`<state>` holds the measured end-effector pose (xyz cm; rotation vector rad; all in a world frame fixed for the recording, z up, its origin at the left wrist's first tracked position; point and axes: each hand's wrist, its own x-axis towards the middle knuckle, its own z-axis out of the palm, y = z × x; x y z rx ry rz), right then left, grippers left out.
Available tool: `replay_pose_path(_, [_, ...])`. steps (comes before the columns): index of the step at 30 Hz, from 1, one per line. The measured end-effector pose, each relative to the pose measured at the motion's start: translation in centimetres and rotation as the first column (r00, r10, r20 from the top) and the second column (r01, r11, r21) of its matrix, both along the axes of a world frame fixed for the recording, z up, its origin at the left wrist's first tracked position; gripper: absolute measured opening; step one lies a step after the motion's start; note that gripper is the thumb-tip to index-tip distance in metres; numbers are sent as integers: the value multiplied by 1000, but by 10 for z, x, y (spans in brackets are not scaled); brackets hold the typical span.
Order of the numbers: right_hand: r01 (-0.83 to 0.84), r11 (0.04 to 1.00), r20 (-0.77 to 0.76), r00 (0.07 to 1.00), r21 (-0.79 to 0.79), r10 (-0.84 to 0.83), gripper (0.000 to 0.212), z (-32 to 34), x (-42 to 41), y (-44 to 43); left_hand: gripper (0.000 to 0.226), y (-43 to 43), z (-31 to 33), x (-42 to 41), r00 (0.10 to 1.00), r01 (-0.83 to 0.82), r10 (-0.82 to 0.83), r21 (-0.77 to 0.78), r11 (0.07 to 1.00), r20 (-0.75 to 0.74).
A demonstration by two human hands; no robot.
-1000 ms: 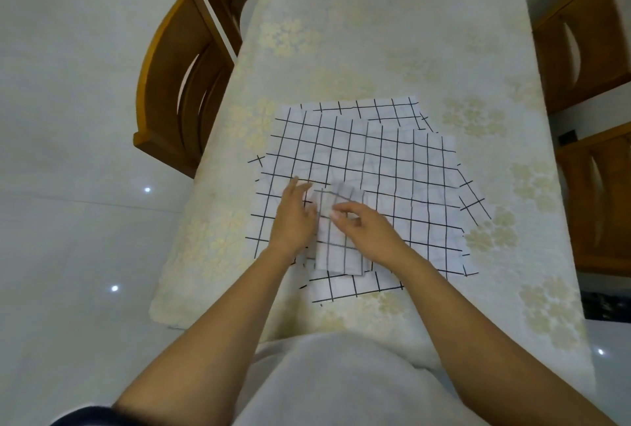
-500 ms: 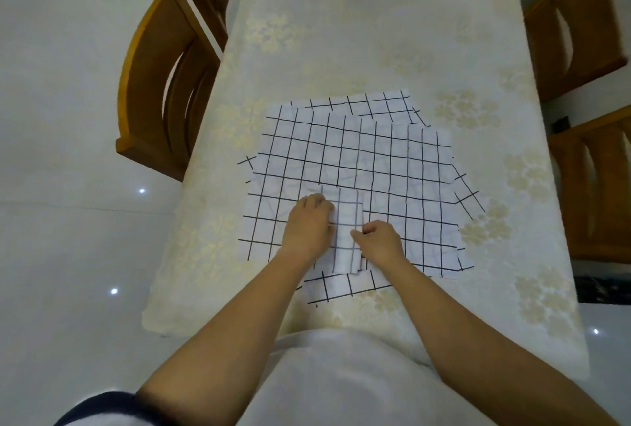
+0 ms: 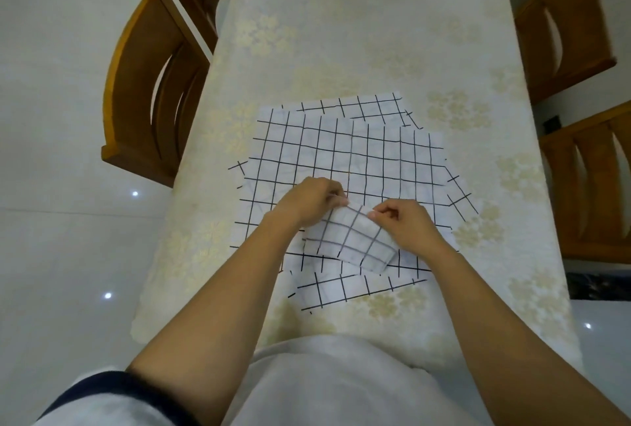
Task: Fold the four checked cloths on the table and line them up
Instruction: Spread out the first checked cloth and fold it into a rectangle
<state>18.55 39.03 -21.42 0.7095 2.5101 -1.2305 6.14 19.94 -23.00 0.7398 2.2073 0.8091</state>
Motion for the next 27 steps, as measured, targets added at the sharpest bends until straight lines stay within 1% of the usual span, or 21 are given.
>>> replay_pose_path(2, [127,992,-9,992,-14,-127,11,-10,8,10,21,-8,-9,7,989,-131,130,14,991,65])
replay_pose_path(5, [354,935,-2,935,-25,-354,10,-25,22,19,26,-17,-27,20,972,-215,222,-94,972,77])
replay_pose_path(6, [403,915,-28,915,6,-403,12,-29,24,19,26,-18,-32,25,969,-231,238,-107,967,62])
replay_pose_path(8, [431,897,-114,901,101,-420,13,-31,26,10,22,-18,-38,34,957,-279,283,-69,958,60])
replay_pose_path(9, [417,898,-163,905,144,-394,13,-32,26,3,19,-18,-39,38,952,-302,303,-42,952,38])
replay_pose_path(10, [382,904,-213,915,190,-342,14,-35,28,-4,17,-19,-41,42,949,-314,312,-30,949,-52])
replay_pose_path(11, [333,913,-260,927,234,-272,19,-37,29,-14,21,-21,-45,46,927,-321,308,-27,947,-213])
replay_pose_path(12, [265,924,-297,938,277,-180,26,-41,30,-24,31,-23,-46,50,882,-306,264,-48,951,-392])
replay_pose_path(13, [179,927,-318,946,330,-69,33,-44,30,-36,44,-24,-47,56,833,-273,209,-51,961,-512])
replay_pose_path(14, [81,916,-315,948,392,51,40,-48,30,-49,55,-22,-46,63,805,-218,160,-33,976,-571])
replay_pose_path(15, [-20,894,-282,946,447,162,45,-52,29,-61,58,-19,-48,71,797,-131,97,-13,991,-597])
replay_pose_path(17, [-216,850,-157,933,481,325,53,-63,29,-79,59,-18,-59,88,819,-8,-15,-38,999,-574])
replay_pose_path(19, [-371,781,34,911,503,411,58,-74,35,-76,62,-29,-73,94,829,3,-91,-158,987,-552])
replay_pose_path(20, [-422,741,131,898,523,419,61,-79,40,-65,61,-39,-77,92,833,-5,-117,-219,976,-541])
replay_pose_path(22, [-468,702,272,883,537,382,64,-81,49,-38,60,-59,-75,85,851,-15,-160,-326,945,-501])
replay_pose_path(24, [-454,715,344,887,532,307,64,-75,55,-17,70,-73,-62,78,849,-62,-167,-409,910,-502])
replay_pose_path(25, [-429,720,344,898,546,275,64,-71,54,-15,76,-74,-56,77,846,-87,-153,-414,906,-511])
replay_pose_path(26, [-394,724,312,915,566,255,63,-68,51,-18,80,-71,-49,76,844,-102,-123,-381,919,-522])
replay_pose_path(27, [-356,730,242,934,583,263,62,-65,46,-28,82,-64,-44,77,846,-107,-83,-320,941,-527])
